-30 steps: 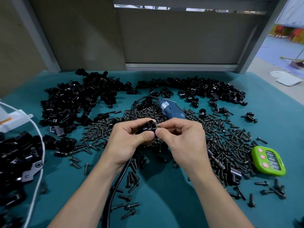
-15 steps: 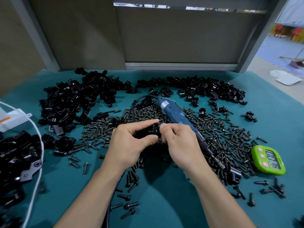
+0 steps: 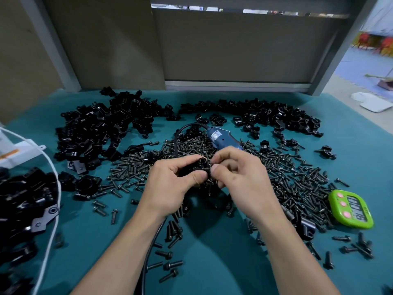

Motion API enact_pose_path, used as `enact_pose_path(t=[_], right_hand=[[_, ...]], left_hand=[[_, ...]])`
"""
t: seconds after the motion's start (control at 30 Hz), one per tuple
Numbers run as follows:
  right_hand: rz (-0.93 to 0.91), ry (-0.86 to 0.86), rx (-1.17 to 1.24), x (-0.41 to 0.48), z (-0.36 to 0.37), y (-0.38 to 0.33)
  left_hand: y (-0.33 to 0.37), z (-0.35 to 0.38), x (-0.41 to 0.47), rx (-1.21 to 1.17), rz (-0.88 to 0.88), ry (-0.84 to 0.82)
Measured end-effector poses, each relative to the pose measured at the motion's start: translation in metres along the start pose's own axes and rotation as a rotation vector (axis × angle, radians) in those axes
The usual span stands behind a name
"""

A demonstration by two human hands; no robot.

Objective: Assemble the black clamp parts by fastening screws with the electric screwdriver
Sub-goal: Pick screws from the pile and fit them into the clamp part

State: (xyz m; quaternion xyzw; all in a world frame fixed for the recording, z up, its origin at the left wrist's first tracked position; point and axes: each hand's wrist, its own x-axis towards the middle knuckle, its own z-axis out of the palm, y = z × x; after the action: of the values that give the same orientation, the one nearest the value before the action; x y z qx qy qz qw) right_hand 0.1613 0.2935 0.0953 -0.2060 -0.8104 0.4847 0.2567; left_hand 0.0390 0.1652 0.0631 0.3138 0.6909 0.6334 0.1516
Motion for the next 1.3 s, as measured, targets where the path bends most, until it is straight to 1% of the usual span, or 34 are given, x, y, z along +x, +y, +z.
enact_pose_path(t=[0.1,0.23,0.3,0.37,0.43,0.57,0.63,0.7,0.8,0.93,1.03,1.1,1.17,1.23,1.3], right_hand=[[0.018,-0.007,-0.083,0.000,0.005,0.002],[0.009,0.051,-0.216,-0.002,0.015,0.002],[-0.022,0.062,-0.160,-0.003,0.016,0.002],[-0.027,0.014,-0.088,-0.004,0.016,0.001],[-0.035,-0.021,-0.094,-0.003,0.015,0.002],[-0.076,0.010,-0.183,-0.001,0.017,0.004],[-0.085,0.033,-0.129,-0.002,0.016,0.003],[-0.095,0.021,-0.072,-0.003,0.015,0.001],[-0.088,0.032,-0.111,-0.001,0.020,0.001],[0.011,0.082,-0.200,0.001,0.030,0.003],[-0.039,0.060,-0.178,0.001,0.025,0.003],[-0.085,-0.013,-0.125,-0.001,0.017,0.005],[-0.116,-0.057,-0.147,-0.002,0.013,0.006],[-0.146,-0.015,-0.182,0.000,0.013,0.007],[-0.117,0.031,-0.198,0.002,0.018,0.007]], left_hand=[[-0.002,-0.001,0.000,-0.005,-0.010,0.004],[0.001,-0.001,0.000,0.007,0.001,0.010],[0.002,-0.002,0.001,0.032,-0.006,0.033],[0.002,-0.003,0.003,0.033,-0.017,0.055],[0.002,-0.002,0.002,0.019,-0.029,0.050],[0.002,-0.002,0.000,-0.002,-0.039,0.024],[0.002,-0.003,0.001,-0.007,-0.035,0.028],[0.003,-0.004,0.002,-0.002,-0.036,0.034],[-0.001,-0.001,0.002,-0.016,-0.062,0.041],[-0.004,-0.002,0.001,-0.011,-0.060,0.034],[-0.003,-0.002,0.001,-0.009,-0.046,0.029],[-0.001,0.000,0.001,-0.085,-0.076,0.042],[0.000,0.000,0.001,-0.113,-0.083,0.024],[-0.002,-0.001,0.000,-0.115,-0.081,-0.019],[-0.004,-0.004,0.000,-0.092,-0.062,-0.057]])
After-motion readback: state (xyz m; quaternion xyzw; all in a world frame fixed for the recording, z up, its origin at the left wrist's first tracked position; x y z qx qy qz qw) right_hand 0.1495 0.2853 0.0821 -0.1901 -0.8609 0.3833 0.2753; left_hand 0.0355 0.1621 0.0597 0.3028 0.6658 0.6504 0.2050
